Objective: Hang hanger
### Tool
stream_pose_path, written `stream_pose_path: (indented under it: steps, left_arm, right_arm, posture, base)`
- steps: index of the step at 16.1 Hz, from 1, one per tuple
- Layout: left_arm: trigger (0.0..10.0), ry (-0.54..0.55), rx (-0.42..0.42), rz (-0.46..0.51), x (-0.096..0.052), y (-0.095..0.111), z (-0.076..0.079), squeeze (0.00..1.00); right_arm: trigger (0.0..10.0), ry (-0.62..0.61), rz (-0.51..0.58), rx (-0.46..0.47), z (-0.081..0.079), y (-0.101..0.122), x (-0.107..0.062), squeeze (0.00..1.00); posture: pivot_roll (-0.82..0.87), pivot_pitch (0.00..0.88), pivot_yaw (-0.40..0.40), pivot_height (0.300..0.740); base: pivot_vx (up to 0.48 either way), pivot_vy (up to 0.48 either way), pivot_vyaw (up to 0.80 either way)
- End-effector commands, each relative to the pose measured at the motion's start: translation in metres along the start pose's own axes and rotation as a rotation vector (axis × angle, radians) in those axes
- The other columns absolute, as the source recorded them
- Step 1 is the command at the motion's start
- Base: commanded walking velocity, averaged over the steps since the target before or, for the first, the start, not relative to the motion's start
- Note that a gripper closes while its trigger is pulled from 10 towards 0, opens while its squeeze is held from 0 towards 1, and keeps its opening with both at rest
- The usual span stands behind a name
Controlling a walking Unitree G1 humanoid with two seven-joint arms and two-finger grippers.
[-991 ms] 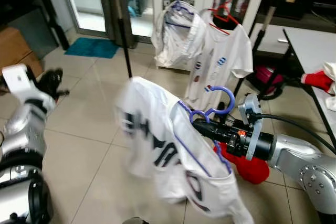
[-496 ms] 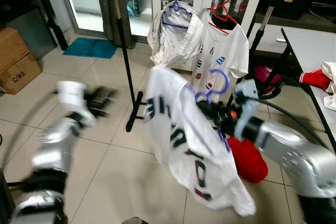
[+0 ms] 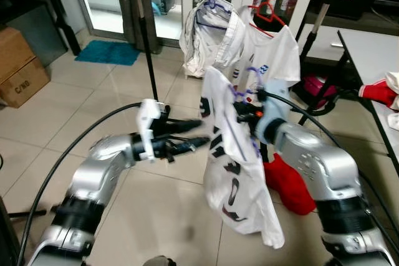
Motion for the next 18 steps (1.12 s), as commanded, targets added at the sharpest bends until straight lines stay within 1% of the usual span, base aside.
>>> stream_pose_path:
  steps: [1, 2, 4, 5, 6, 8, 10, 11, 12, 13, 14, 18]
  left_arm:
    - [10.0, -0.074, 0.004, -0.073, 0.001, -0.009, 0.003, 0.0]
    - [10.0, -0.127, 0.038, -0.143, 0.004, -0.018, 0.003, 0.0]
    - [10.0, -0.183, 0.1, -0.232, 0.006, -0.03, 0.002, 0.0]
    - [10.0, -0.19, 0.093, -0.223, 0.012, -0.029, 0.0, 0.0]
    - [10.0, -0.217, 0.121, -0.237, 0.017, -0.03, 0.001, 0.0]
    - [10.0, -0.231, 0.145, -0.239, 0.022, -0.032, 0.001, 0.0]
    - [10.0, -0.218, 0.178, -0.204, 0.033, -0.031, -0.003, 0.0]
    - [10.0, -0.223, 0.173, -0.2, 0.035, -0.031, -0.003, 0.0]
    - [4.4, -0.239, 0.168, -0.208, 0.037, -0.033, -0.002, 0.0]
    - [2.0, -0.241, 0.169, -0.21, 0.037, -0.034, -0.002, 0.0]
    - [0.0, -0.246, 0.155, -0.202, 0.037, -0.034, -0.002, 0.0]
    - [0.0, -0.276, 0.139, -0.19, 0.038, -0.037, 0.002, 0.0]
  right_arm:
    - [10.0, 0.033, 0.031, -0.033, -0.009, 0.011, 0.003, 0.0]
    - [10.0, 0.055, 0.027, -0.041, -0.017, 0.014, 0.007, 0.0]
    - [10.0, 0.086, 0.029, -0.044, -0.026, 0.019, 0.011, 0.0]
    - [10.0, 0.115, 0.034, -0.035, -0.034, 0.022, 0.012, 0.0]
    - [10.0, 0.127, 0.037, -0.034, -0.038, 0.024, 0.012, 0.0]
    - [10.0, 0.135, 0.04, -0.035, -0.04, 0.025, 0.012, 0.0]
    - [10.0, 0.148, 0.038, -0.035, -0.044, 0.025, 0.012, 0.0]
    - [10.0, 0.152, 0.036, -0.034, -0.045, 0.025, 0.012, 0.0]
    - [10.0, 0.157, 0.029, -0.033, -0.046, 0.023, 0.011, 0.0]
    - [10.0, 0.157, 0.027, -0.032, -0.046, 0.022, 0.011, 0.0]
    - [10.0, 0.158, 0.027, -0.028, -0.046, 0.022, 0.011, 0.0]
    - [10.0, 0.153, 0.028, -0.025, -0.044, 0.024, 0.01, 0.0]
  posture:
    - [-0.15, 0.0, 0.02, 0.74]
    - [-0.16, 0.0, 0.024, 0.74]
    - [-0.17, 0.0, 0.031, 0.74]
    - [-0.17, 0.0, 0.035, 0.74]
    - [-0.17, 0.0, 0.04, 0.74]
    - [-0.17, 0.0, 0.045, 0.74]
    - [-0.18, 0.0, 0.053, 0.74]
    - [-0.18, 0.0, 0.057, 0.74]
    - [-0.19, 0.0, 0.061, 0.74]
    - [-0.19, 0.0, 0.063, 0.74]
    - [-0.19, 0.0, 0.064, 0.74]
    - [-0.19, 0.0, 0.064, 0.74]
  base:
    - [0.0, 0.0, 0.0]
    - [0.0, 0.0, 0.0]
    - [0.0, 0.0, 0.0]
    - [0.0, 0.0, 0.0]
    - [0.0, 0.0, 0.0]
    - [0.0, 0.0, 0.0]
    - [0.0, 0.0, 0.0]
    - [0.0, 0.0, 0.0]
    - [0.0, 0.0, 0.0]
    - [0.0, 0.0, 0.0]
    - [0.0, 0.0, 0.0]
    - [0.0, 0.0, 0.0]
Point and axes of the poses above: a point about 5 cm out from each wrist's last joint towards the gripper, its own x axis pointing out of the wrist towards the gripper, its own y axis along the axis of the wrist's last joint, z = x × y, the point moved 3 cm from there along x, pointing out of the wrist towards the gripper, and after that the axes turned 14 degrees about x, right-handed, at the moved point
